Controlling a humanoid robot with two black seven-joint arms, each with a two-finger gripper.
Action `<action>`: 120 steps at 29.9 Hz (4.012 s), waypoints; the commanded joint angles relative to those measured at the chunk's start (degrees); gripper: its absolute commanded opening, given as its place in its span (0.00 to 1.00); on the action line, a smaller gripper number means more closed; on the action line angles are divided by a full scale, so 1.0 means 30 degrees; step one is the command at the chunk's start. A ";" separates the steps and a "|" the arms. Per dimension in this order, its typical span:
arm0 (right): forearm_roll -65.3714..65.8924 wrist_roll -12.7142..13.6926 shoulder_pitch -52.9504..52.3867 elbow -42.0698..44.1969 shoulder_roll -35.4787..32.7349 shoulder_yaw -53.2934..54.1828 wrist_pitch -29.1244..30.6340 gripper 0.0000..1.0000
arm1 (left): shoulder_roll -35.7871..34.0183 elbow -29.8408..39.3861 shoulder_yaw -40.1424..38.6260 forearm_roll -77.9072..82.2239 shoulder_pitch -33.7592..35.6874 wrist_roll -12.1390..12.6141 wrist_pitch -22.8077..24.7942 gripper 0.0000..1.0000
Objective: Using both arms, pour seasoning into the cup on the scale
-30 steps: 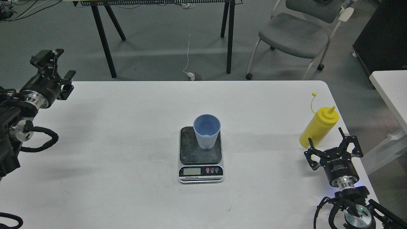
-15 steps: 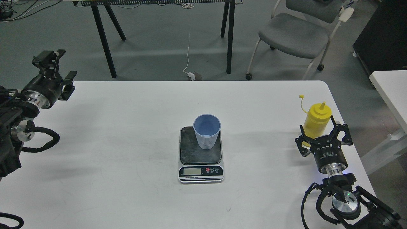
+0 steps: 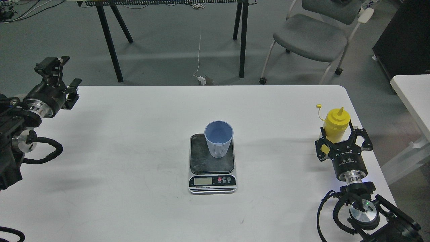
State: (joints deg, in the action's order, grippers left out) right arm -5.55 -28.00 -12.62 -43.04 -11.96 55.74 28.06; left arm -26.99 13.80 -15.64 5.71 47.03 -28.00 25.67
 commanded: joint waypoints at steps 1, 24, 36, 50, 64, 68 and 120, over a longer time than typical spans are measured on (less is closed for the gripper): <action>0.0150 0.0001 0.0016 0.0050 -0.0056 -0.0034 -0.0019 0.49 | 0.0002 0.0000 -0.0001 -0.0001 0.0026 0.0000 -0.0002 0.82; 1.8857 0.0001 -0.6510 -0.2993 -0.4418 -0.2841 -0.0123 0.38 | 0.0002 0.0029 -0.0176 -0.0030 0.0261 0.0000 0.0115 0.82; 2.3437 0.0001 -1.7087 -0.3758 -0.5242 -1.4412 -0.8032 0.39 | 0.0647 0.0029 -0.0294 -0.0117 0.0378 0.0000 0.0115 0.82; 2.8539 0.0001 -1.8969 -0.3672 -0.2284 -1.6704 -0.8707 0.39 | 0.0852 0.0029 -0.0323 -0.0206 0.0554 0.0000 0.0115 0.82; 2.8919 0.0001 -1.8617 -0.3554 -0.1872 -1.8403 -0.9733 0.42 | 0.0881 0.0029 -0.0323 -0.0206 0.0524 0.0000 0.0144 0.82; 2.8890 0.0001 -1.8617 -0.3554 -0.1902 -1.8403 -0.9733 0.42 | 0.0881 0.0029 -0.0323 -0.0206 0.0524 0.0000 0.0144 0.82; -0.3307 0.0001 0.3033 -0.9005 -0.0441 0.0933 -0.0019 0.43 | 0.0823 0.0029 -0.0030 -0.0030 0.0583 0.0000 -0.0002 0.82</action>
State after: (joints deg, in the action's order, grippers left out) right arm -15.45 -28.00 -3.86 -71.99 -16.70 58.38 28.00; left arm -24.42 13.89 -15.73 5.65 48.51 -28.00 25.68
